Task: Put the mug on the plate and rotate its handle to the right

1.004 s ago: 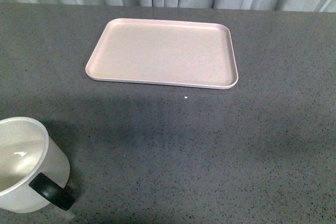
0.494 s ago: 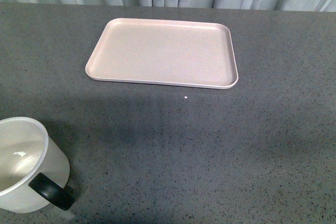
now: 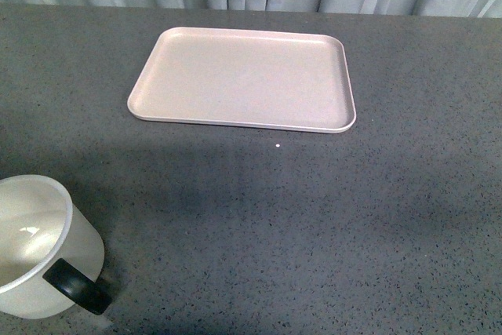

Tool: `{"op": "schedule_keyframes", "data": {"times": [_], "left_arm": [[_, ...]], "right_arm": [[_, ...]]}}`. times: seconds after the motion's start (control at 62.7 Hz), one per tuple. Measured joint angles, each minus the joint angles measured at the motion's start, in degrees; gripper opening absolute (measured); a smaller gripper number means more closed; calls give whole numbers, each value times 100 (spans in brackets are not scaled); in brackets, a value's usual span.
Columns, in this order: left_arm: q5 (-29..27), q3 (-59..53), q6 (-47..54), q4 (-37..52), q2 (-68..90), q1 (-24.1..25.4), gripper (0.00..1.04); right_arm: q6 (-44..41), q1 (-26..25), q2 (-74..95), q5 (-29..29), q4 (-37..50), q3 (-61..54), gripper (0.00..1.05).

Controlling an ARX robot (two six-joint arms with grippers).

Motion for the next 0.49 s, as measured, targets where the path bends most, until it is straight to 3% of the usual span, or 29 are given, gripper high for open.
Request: {"op": "schedule_keyframes", "data": {"times": [0.494], "left_arm": [[240,11,605,-188,317,400,95]], "right_arm": [[0,0,0,0,0,0,96]]}}
